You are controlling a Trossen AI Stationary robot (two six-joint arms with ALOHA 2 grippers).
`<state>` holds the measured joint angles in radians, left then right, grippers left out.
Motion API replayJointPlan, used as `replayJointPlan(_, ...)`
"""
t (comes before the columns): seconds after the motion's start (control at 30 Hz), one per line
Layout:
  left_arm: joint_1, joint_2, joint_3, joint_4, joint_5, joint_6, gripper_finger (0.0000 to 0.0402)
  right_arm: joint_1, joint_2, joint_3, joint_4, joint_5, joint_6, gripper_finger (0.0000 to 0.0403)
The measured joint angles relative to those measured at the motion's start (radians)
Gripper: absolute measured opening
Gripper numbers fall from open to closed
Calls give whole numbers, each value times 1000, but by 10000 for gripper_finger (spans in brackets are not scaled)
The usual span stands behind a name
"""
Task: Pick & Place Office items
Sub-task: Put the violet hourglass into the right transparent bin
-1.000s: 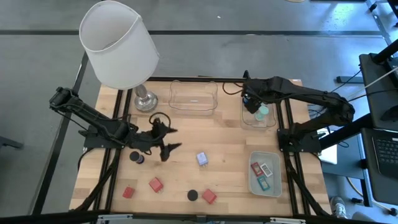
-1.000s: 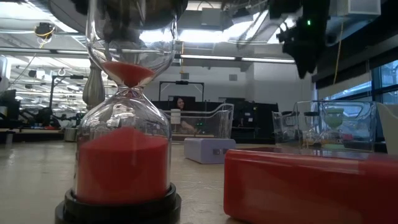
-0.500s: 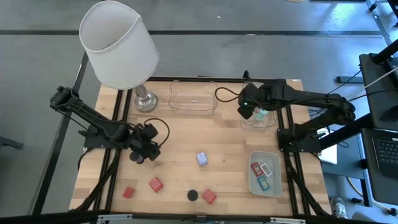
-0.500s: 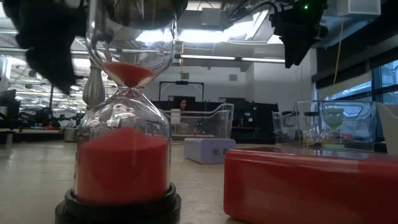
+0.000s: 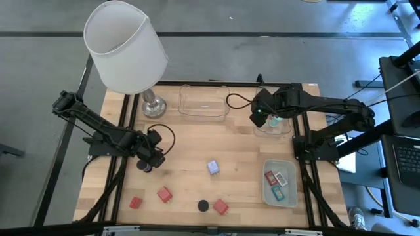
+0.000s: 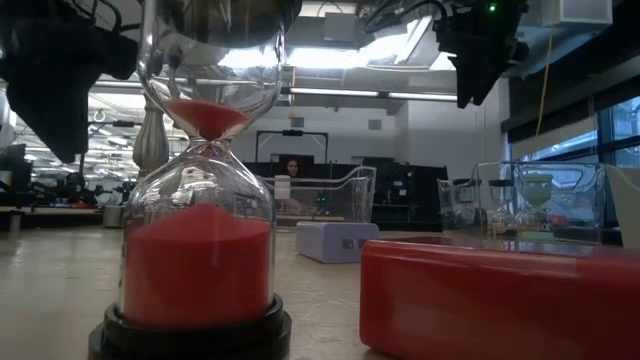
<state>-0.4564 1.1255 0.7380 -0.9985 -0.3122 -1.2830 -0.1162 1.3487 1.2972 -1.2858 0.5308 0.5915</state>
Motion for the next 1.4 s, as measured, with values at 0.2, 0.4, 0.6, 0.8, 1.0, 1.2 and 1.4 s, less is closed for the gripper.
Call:
replayJointPlan(0.2,-1,0,0,-1,54,-39,315,0,0,0,6,0,0,284)
replayJointPlan(0.4,-38,0,0,-37,138,-88,315,0,0,0,20,1,0,284)
replayJointPlan(0.6,-101,0,0,-105,187,-212,315,0,0,0,34,1,0,284)
replayJointPlan(0.8,-176,0,0,-99,236,-326,315,0,0,0,52,2,-4,284)
replayJointPlan(1.0,-248,0,0,-88,237,-432,315,0,0,0,79,4,-22,284)
replayJointPlan(1.2,-290,0,0,-74,218,-493,315,0,0,0,91,4,-24,284)
replayJointPlan(1.4,-297,0,0,-74,210,-502,288,0,0,0,98,4,-24,284)
